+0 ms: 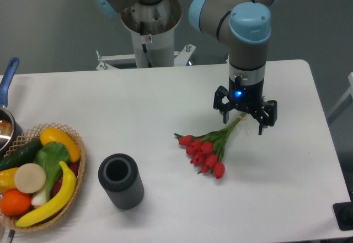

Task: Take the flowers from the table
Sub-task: 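Move the open gripper toward the green stems of the red tulips, then lower the gripper around the tulip stems just below the blooms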

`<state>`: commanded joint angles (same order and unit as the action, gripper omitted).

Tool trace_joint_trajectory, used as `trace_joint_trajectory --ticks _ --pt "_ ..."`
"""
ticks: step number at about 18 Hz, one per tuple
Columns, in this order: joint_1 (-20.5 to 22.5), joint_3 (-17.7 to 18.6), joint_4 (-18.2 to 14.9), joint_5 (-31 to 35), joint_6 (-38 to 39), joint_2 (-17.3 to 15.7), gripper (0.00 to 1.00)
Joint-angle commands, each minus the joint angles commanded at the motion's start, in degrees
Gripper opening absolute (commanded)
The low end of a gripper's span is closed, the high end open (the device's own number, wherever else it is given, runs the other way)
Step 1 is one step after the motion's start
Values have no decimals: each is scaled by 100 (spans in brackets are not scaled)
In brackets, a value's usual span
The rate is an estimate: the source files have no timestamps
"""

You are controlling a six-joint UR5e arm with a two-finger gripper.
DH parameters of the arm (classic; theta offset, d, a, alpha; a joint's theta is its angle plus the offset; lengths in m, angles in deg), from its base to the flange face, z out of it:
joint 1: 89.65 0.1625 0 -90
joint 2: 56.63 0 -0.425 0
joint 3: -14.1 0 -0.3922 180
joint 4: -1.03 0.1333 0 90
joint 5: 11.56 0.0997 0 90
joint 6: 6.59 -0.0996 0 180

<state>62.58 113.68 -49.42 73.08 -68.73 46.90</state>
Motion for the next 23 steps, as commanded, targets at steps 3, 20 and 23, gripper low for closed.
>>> trace_joint_trajectory --ticks 3,20,23 --pt "-35 105 9 9 -44 70 100" --pt "325 747 18 396 -1969 439 100" --pt "308 791 18 396 -1925 518 100"
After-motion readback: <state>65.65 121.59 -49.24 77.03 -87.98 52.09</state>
